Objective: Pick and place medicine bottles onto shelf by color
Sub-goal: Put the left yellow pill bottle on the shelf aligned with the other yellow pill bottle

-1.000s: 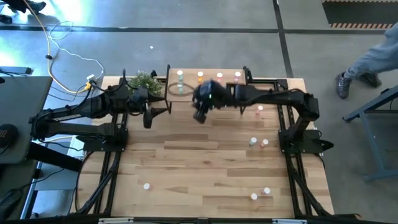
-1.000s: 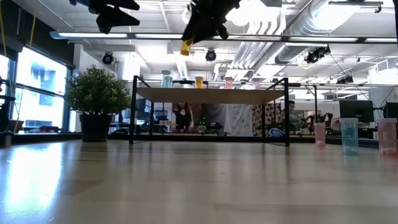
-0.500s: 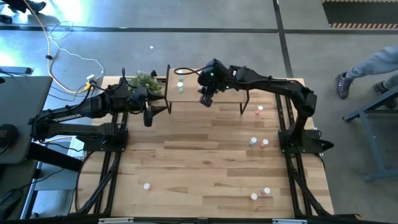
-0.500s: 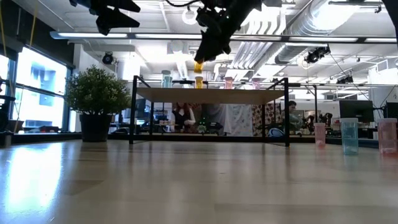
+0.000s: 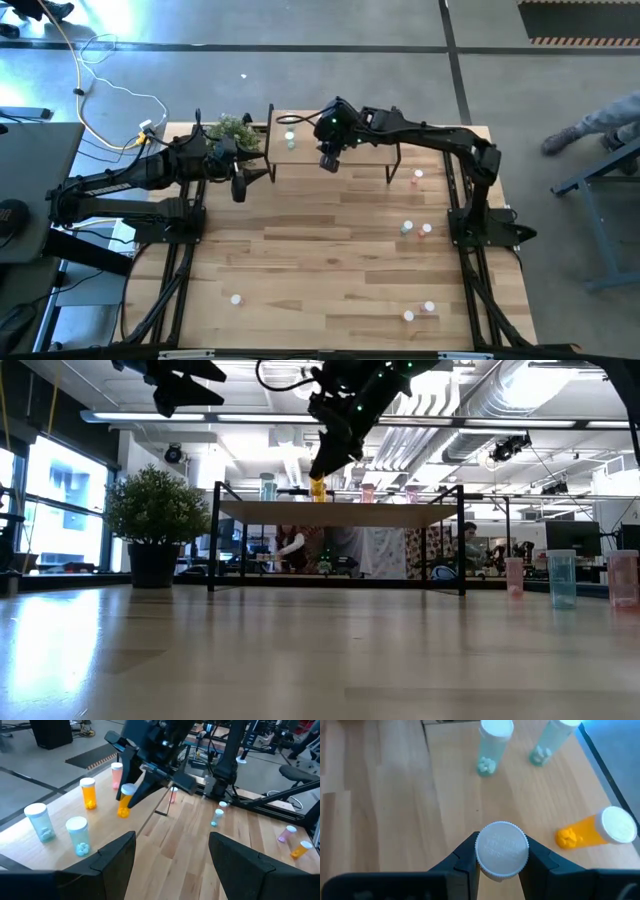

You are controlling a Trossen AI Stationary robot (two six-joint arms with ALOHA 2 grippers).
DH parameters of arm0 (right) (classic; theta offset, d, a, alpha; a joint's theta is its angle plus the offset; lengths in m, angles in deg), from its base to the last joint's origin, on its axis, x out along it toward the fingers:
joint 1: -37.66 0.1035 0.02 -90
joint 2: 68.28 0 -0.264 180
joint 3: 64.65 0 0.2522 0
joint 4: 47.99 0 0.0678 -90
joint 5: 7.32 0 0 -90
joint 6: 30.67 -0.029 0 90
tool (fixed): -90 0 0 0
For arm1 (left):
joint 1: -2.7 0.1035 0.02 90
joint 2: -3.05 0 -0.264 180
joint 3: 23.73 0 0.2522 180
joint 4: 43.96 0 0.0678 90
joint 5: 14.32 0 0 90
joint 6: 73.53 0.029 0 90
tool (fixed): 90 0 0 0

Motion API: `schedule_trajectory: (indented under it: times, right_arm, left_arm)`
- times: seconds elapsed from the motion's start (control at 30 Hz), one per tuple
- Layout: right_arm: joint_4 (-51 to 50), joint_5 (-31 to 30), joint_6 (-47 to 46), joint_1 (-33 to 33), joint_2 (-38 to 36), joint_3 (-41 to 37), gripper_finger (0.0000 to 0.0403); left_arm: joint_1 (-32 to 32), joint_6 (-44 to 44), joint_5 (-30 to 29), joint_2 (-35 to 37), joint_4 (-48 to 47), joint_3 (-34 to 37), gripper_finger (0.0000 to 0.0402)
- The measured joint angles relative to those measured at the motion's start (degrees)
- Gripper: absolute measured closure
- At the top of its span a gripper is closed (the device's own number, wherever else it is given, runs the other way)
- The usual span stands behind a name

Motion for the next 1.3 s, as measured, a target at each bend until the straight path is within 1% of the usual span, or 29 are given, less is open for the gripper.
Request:
schedule_trajectory:
  times: [0.3,0.77,0.93,1.03,1.3]
  right_arm:
    - [0.2,-0.1,0.8,-0.8,1.6,0.0,0.0311]
    - [0.3,0.2,1.2,-0.9,1.7,0.0,0.0311]
    - [0.6,0.0,2.1,-0.9,1.7,0.0,0.0293]
    - [0.6,-1.4,2.3,-0.9,1.7,0.0,0.0277]
    - [1.4,-1.1,2.5,-0.9,1.7,0.0,0.0250]
  left_arm:
    - [0.0,-0.7,0.0,0.0,0.0,0.0,0.0158]
    - [0.0,-0.7,0.0,0.0,0.0,0.0,0.0158]
    - [0.0,-0.7,0.0,0.0,0.0,0.0,0.0158]
    - [0.0,-0.7,0.2,0.0,0.0,0.0,0.0158]
    - [0.0,-0.7,0.2,0.0,-0.5,0.0,0.0158]
